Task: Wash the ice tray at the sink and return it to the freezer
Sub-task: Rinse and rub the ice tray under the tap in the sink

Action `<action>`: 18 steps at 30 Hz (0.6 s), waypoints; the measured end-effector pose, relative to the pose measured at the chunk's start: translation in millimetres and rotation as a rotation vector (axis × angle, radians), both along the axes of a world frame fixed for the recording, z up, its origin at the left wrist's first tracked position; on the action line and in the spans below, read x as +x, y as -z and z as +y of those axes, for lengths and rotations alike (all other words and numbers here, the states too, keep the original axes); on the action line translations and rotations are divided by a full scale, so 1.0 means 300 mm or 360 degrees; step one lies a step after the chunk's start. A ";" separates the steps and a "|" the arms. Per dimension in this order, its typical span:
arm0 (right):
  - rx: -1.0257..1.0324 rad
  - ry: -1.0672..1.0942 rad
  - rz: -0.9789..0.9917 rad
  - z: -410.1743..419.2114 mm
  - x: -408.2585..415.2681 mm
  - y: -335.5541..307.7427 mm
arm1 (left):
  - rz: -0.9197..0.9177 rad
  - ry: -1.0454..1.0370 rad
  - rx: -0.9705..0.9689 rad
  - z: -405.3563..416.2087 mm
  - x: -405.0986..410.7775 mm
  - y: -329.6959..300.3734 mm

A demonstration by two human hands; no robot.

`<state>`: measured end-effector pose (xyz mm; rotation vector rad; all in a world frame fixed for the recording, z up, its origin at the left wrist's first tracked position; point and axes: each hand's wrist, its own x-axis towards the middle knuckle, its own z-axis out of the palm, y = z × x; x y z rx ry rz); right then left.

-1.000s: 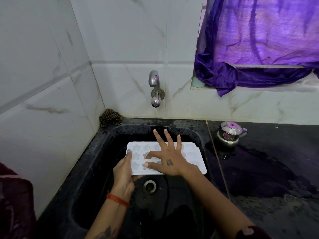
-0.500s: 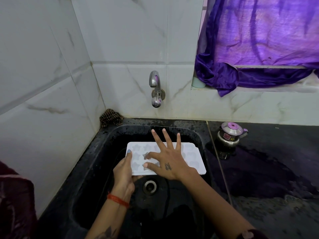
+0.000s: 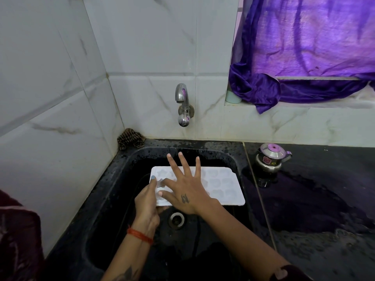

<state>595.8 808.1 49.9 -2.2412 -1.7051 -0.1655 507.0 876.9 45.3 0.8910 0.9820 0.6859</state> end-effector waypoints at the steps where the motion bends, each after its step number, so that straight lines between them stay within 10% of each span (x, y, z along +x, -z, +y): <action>1: -0.0033 -0.0007 -0.0010 0.004 -0.003 0.001 | 0.0004 0.0006 0.0000 0.000 0.001 0.002; 18: -0.0117 -0.0007 -0.0134 0.006 0.009 -0.013 | 0.0017 0.0025 -0.0029 -0.003 -0.001 -0.001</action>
